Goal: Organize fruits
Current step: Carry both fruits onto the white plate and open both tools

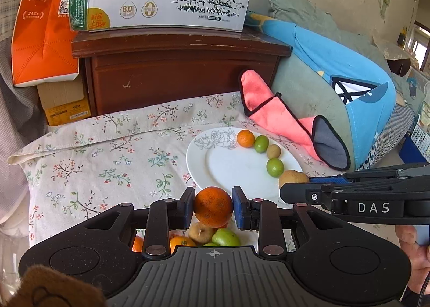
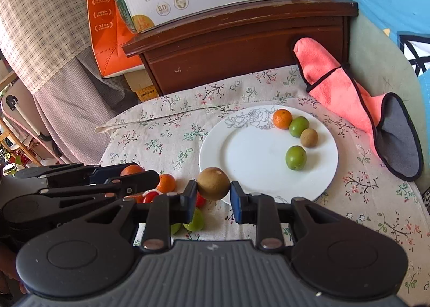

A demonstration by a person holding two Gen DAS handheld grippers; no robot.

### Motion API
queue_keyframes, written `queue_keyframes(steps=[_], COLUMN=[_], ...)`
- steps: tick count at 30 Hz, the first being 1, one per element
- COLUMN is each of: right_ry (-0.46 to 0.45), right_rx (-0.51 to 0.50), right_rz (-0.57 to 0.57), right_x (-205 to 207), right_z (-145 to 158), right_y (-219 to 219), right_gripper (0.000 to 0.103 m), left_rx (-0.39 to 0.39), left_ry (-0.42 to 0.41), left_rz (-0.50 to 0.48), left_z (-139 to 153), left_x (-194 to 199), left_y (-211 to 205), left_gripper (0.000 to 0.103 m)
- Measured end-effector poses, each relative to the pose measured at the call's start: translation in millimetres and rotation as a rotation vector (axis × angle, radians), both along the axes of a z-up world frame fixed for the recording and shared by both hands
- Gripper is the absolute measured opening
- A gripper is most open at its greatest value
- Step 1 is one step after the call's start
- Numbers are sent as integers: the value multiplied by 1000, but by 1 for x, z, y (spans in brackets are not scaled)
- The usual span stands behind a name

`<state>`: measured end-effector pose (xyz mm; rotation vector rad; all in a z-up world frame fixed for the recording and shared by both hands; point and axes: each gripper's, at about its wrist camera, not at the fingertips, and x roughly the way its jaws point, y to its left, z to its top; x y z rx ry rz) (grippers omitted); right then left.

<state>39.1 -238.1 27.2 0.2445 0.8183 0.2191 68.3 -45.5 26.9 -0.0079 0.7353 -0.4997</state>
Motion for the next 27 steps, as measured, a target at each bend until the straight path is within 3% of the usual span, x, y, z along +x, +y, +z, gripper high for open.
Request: queue_keyframes(steps=[12,27], right_ry=[19,136], right_rx=[18,62], right_rz=[-122,-197], right_x=[15,42], right_z=[1,-31], right_y=[-21,-29], right_gripper=[27,27], left_rx=[9,29], left_ry=[35,91], left_rz=[24,-14], left_z=[-3,-32], left_x=[41,84], left_y=[-15,-42], left_gripper=[27,27])
